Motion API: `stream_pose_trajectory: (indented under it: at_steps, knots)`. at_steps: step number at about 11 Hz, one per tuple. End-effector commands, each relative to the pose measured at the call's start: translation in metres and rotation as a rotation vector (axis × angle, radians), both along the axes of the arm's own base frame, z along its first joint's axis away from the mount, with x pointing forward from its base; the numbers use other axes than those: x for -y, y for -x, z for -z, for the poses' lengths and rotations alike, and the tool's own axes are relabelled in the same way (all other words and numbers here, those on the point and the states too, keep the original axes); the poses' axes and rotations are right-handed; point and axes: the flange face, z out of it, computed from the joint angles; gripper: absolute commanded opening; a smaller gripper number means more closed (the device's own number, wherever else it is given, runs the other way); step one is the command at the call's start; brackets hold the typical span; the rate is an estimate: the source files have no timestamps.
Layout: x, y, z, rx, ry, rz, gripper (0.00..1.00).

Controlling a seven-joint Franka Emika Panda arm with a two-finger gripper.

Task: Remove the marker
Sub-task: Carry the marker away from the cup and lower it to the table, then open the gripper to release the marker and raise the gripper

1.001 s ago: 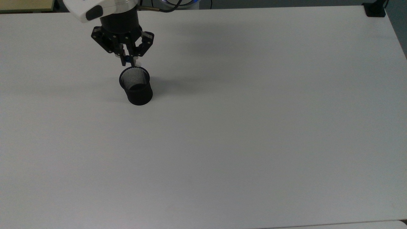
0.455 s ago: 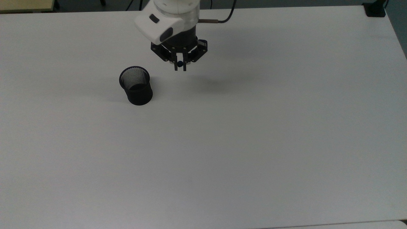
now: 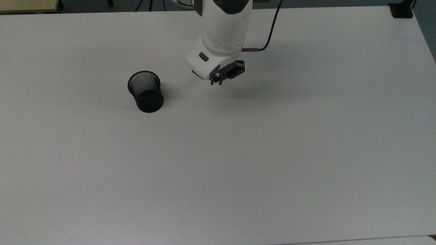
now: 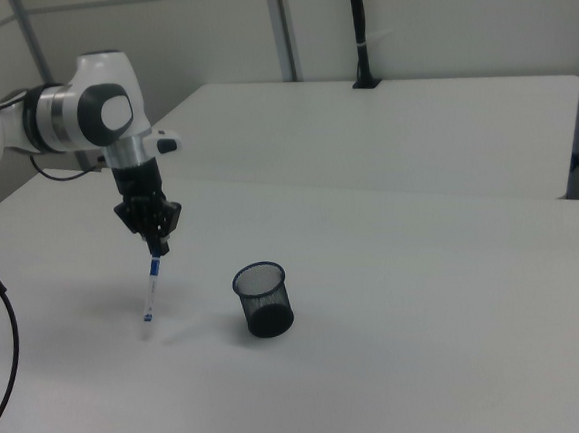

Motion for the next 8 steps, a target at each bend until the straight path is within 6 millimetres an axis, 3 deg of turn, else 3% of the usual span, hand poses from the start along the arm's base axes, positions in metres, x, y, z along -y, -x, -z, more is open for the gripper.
stream_pose_trajectory:
  at_steps: [1, 2, 3, 4, 5, 8]
  knots:
    - [-0.024, 0.004, 0.026, -0.036, 0.005, -0.01, 0.27]
    - [-0.026, 0.0, 0.036, -0.03, 0.015, 0.021, 0.33]
    - [-0.027, -0.004, 0.042, -0.007, 0.02, 0.052, 0.57]
    - [-0.026, -0.005, 0.039, 0.003, 0.024, 0.057, 0.9]
    - [-0.025, -0.006, 0.029, 0.019, 0.019, 0.059, 1.0]
    - [-0.008, -0.003, -0.036, 0.112, 0.008, 0.078, 1.0]
